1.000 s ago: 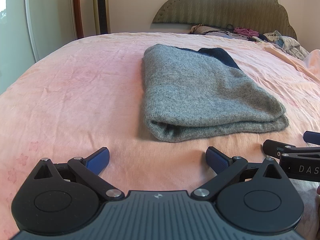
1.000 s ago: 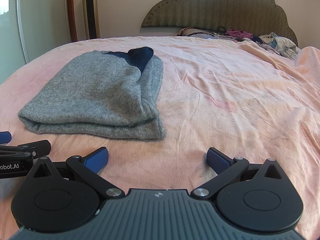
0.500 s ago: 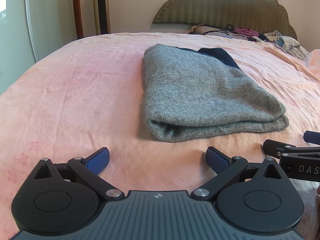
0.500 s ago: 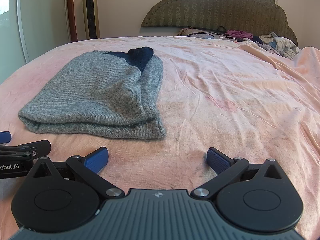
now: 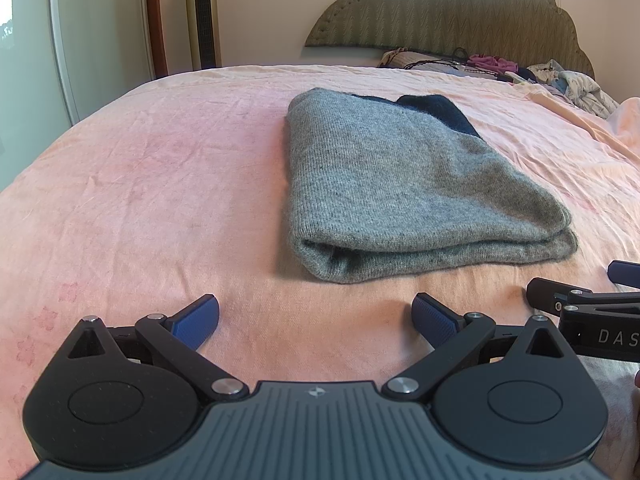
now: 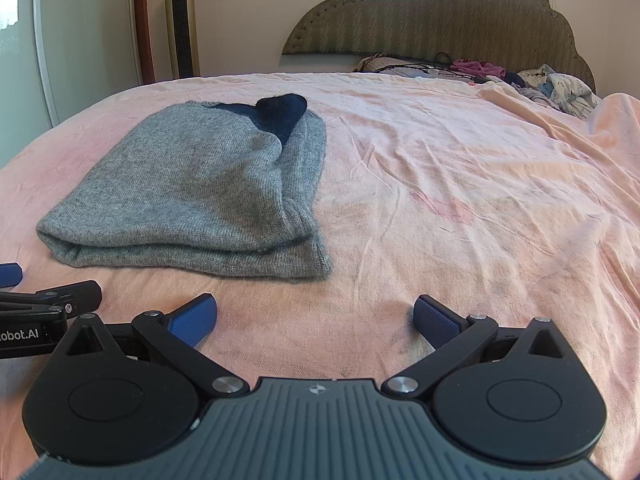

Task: Fold small clothes

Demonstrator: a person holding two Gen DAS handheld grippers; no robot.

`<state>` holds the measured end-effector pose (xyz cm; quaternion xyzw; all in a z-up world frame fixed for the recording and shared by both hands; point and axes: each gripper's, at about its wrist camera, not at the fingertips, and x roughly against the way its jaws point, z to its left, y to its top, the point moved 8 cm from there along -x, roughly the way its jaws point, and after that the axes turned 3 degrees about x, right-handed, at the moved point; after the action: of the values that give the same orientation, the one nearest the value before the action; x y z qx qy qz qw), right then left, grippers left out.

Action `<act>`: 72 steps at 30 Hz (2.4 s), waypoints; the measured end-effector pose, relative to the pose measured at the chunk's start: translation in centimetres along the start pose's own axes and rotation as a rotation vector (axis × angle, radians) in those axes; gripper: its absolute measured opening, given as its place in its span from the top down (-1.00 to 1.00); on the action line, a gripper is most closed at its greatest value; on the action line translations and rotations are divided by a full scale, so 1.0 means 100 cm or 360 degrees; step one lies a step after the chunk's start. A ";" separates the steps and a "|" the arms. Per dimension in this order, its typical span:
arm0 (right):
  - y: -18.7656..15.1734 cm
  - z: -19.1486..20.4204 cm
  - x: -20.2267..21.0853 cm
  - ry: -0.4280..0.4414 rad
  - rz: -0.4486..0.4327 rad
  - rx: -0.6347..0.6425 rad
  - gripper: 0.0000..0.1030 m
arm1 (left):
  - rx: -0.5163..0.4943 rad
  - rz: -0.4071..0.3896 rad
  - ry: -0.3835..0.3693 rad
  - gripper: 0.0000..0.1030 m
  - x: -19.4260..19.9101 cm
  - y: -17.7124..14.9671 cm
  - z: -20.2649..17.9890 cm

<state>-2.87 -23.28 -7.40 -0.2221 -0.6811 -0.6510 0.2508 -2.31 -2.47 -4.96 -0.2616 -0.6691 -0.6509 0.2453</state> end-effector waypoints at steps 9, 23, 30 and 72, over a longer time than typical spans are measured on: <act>0.000 0.000 0.000 0.0001 0.0000 -0.0001 -1.00 | 0.0000 0.0000 0.0000 -1.00 0.000 0.000 0.000; 0.000 0.000 0.000 0.0000 0.0000 -0.0001 -1.00 | -0.0001 0.0000 0.0001 -1.00 0.000 0.000 0.000; 0.000 0.000 0.000 0.0000 0.0000 0.0000 -1.00 | -0.0001 -0.0001 0.0001 -1.00 0.000 0.000 0.000; 0.000 0.000 0.000 0.0000 -0.0001 -0.0001 -1.00 | -0.0002 -0.0001 0.0002 -1.00 0.000 0.000 -0.001</act>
<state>-2.90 -23.27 -7.38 -0.2219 -0.6810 -0.6513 0.2505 -2.36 -2.54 -4.96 -0.2612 -0.6686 -0.6516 0.2453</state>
